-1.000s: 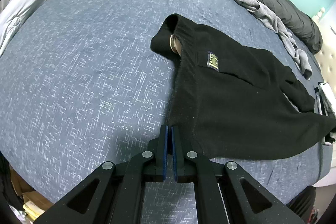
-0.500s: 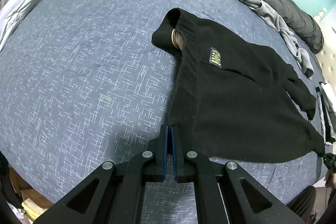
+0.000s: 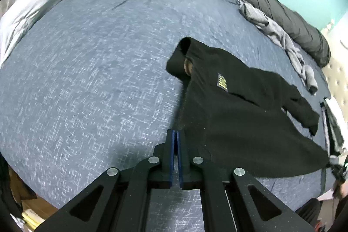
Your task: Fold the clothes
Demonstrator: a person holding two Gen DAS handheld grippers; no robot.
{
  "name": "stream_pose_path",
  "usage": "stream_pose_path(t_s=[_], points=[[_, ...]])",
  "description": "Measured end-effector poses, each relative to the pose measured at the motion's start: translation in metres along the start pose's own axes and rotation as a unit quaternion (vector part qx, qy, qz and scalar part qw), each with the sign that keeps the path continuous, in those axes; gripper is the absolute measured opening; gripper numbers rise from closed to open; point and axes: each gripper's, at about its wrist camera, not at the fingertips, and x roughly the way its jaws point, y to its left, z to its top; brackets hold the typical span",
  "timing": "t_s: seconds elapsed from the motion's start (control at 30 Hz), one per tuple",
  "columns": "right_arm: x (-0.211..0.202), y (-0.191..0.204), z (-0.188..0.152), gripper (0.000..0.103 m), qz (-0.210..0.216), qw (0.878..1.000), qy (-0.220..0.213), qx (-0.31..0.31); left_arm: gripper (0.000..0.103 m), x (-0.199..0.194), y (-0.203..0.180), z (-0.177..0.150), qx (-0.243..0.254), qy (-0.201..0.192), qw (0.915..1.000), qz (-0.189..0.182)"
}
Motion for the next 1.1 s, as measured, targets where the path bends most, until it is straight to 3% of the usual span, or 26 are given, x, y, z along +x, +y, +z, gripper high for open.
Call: stream_pose_path(t_s=[0.13, 0.3, 0.43, 0.47, 0.53, 0.6, 0.73, 0.87, 1.1], points=[[0.023, 0.017, -0.015, 0.003, 0.030, 0.999, 0.041, -0.008, 0.001, 0.018, 0.014, -0.016, -0.001, 0.028, 0.9994, 0.018], [0.013, 0.003, -0.018, 0.008, 0.055, 0.998, 0.022, 0.037, 0.001, 0.032, 0.017, -0.029, -0.013, 0.039, 0.9991, 0.015], [-0.005, -0.018, -0.019, 0.030, 0.061, 0.995, -0.009, 0.081, 0.002, 0.031, 0.017, -0.032, -0.019, 0.033, 0.9993, 0.001], [-0.012, -0.028, -0.019, 0.032, 0.059, 0.993, -0.020, 0.099, 0.002, 0.030, 0.015, -0.033, -0.016, 0.029, 0.9994, 0.000], [-0.020, -0.045, -0.022, 0.037, 0.059, 0.989, -0.035, 0.134, 0.010, 0.029, 0.013, -0.034, -0.011, 0.022, 0.9997, -0.003], [-0.026, -0.062, -0.029, 0.042, 0.064, 0.981, -0.048, 0.175, 0.032, 0.029, 0.011, -0.035, -0.011, 0.015, 0.9998, -0.009], [-0.020, -0.080, -0.037, 0.051, 0.057, 0.971, -0.045, 0.228, 0.045, 0.033, 0.012, -0.033, -0.013, 0.007, 0.9999, -0.005], [-0.004, -0.085, -0.044, 0.057, 0.064, 0.961, -0.027, 0.268, 0.046, 0.042, 0.009, -0.033, -0.011, 0.014, 0.9998, -0.013], [0.020, -0.081, -0.047, 0.057, 0.077, 0.951, 0.006, 0.298, 0.043, 0.053, 0.005, -0.038, -0.003, 0.024, 0.9996, -0.015]])
